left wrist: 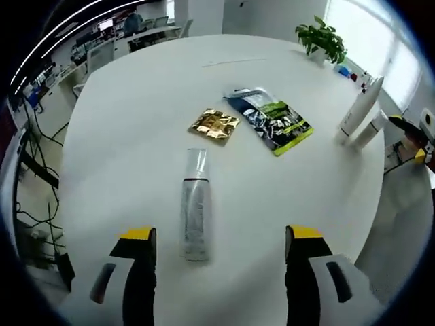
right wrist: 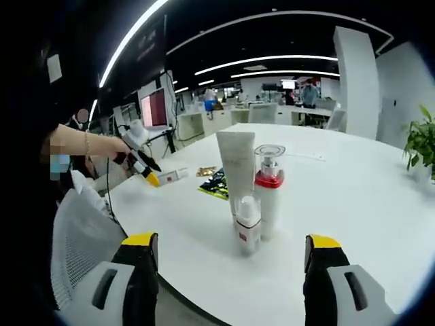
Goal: Arrange the skincare products in the storage area until every visible bottle or jar stands upright without overlapping.
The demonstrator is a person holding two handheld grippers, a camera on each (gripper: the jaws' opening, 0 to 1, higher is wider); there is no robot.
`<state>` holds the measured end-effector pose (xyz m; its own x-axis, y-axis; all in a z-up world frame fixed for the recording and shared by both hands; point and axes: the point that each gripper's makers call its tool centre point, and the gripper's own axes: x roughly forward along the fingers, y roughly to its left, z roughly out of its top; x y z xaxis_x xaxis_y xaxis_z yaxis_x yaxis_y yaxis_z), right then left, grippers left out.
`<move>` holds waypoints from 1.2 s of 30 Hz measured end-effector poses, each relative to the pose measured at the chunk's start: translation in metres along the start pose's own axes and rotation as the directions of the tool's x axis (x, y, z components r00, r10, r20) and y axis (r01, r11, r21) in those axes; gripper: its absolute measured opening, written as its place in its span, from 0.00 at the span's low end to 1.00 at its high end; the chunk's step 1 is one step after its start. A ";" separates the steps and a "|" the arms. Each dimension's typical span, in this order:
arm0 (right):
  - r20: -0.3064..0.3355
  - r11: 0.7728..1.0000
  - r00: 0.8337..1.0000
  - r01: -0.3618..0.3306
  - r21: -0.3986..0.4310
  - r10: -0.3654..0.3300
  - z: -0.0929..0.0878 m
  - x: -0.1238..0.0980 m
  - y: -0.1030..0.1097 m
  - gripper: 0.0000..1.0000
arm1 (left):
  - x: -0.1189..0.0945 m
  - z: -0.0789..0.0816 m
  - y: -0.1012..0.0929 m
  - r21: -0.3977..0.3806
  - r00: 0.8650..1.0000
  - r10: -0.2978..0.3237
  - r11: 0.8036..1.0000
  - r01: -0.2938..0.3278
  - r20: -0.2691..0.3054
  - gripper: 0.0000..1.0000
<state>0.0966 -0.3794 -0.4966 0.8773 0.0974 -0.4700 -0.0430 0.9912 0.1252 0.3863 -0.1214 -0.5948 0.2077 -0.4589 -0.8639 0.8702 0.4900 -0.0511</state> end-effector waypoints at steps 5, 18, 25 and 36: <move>-0.004 1.000 1.000 0.006 0.004 -0.006 -0.001 0.000 -0.002 0.94 | 0.006 -0.002 0.000 0.034 0.999 0.001 0.999 0.000 -0.053 0.57; -0.007 1.000 1.000 0.018 0.011 -0.018 -0.002 0.000 -0.004 0.93 | 0.021 0.001 0.018 0.079 0.990 0.027 0.997 -0.016 -0.139 0.36; -0.007 1.000 1.000 0.024 0.014 -0.024 -0.001 0.001 -0.007 0.93 | 0.024 -0.002 0.026 0.096 0.985 0.055 0.995 -0.039 -0.161 0.24; -0.013 1.000 1.000 0.024 0.009 -0.024 -0.002 0.000 -0.006 0.92 | 0.029 0.003 0.030 0.109 0.988 0.062 0.993 -0.047 -0.145 0.21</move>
<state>0.0963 -0.3856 -0.4993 0.8716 0.0749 -0.4844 -0.0176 0.9924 0.1217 0.4201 -0.1221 -0.6194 0.1947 -0.3156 -0.9287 0.9032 0.4269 0.0443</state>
